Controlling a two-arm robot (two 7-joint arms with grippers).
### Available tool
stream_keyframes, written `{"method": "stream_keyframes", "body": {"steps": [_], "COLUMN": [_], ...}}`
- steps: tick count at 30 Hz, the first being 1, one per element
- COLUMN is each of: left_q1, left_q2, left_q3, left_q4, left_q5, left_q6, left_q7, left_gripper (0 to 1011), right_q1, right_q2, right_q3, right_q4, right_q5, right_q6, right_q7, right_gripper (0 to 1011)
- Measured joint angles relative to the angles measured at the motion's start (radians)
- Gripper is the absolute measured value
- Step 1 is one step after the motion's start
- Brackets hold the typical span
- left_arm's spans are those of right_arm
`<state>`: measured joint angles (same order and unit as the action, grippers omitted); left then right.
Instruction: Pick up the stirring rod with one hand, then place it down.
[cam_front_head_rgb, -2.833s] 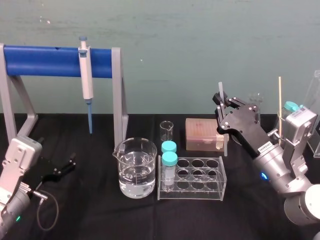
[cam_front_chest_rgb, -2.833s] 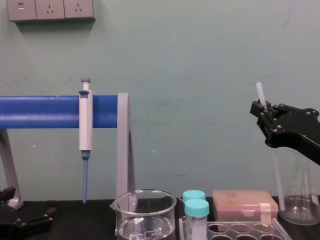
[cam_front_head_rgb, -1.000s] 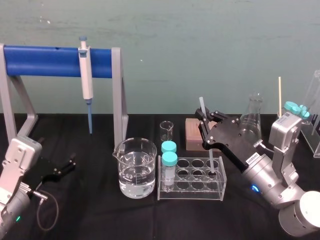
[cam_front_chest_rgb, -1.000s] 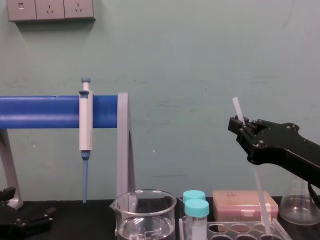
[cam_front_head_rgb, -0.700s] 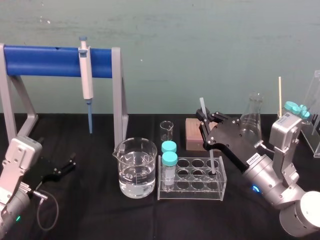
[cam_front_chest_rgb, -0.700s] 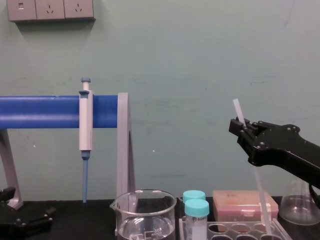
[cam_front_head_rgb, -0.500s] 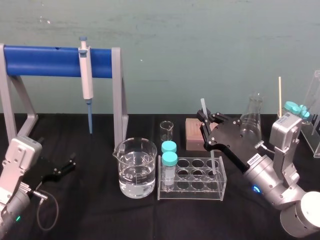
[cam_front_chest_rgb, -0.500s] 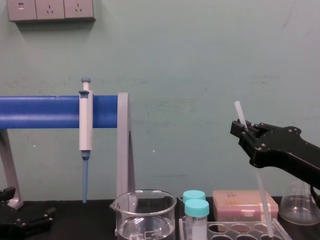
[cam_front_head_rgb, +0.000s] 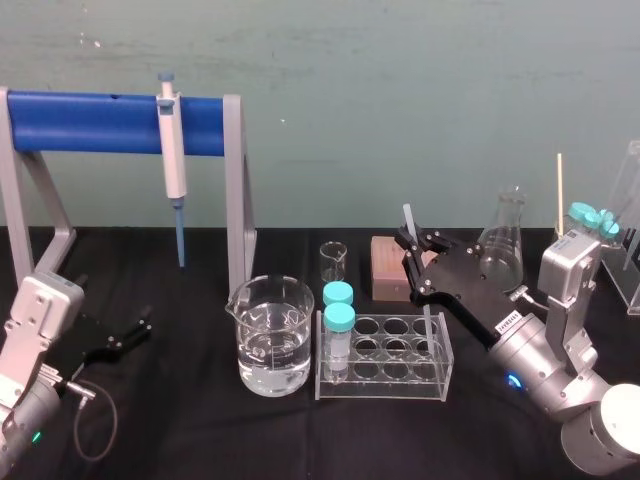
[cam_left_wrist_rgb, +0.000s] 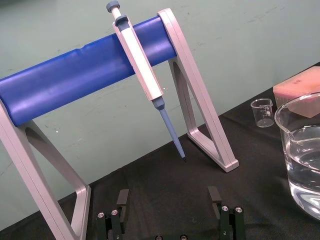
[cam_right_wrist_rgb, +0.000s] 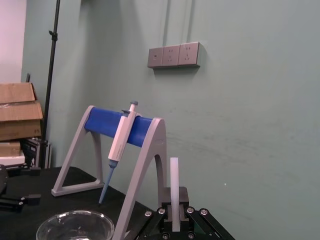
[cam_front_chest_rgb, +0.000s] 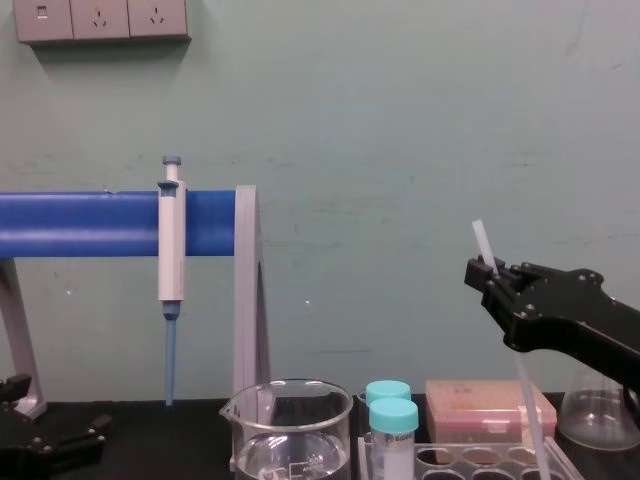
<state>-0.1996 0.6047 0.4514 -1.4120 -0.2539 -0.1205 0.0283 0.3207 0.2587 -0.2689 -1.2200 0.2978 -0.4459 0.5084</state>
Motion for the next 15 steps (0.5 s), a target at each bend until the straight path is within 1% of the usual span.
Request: {"method": "stream_keyframes", "body": {"steps": [10,15], "left_q1": [0.000,0.000], "left_q2": [0.000,0.000], "left_q3": [0.000,0.000], "left_q4": [0.000,0.000], "left_q5": [0.000,0.000], "left_q6": [0.000,0.000], "left_q7": [0.000,0.000], "left_gripper": [1000,1000], "right_q1": [0.020,0.028], "right_q2": [-0.012,-0.019], "right_q3": [0.002,0.002], "right_q4": [0.060,0.089], "right_q5": [0.038,0.059], "right_q6": [-0.005,0.009], "right_q7": [0.029,0.043], "right_gripper": [72,72]}}
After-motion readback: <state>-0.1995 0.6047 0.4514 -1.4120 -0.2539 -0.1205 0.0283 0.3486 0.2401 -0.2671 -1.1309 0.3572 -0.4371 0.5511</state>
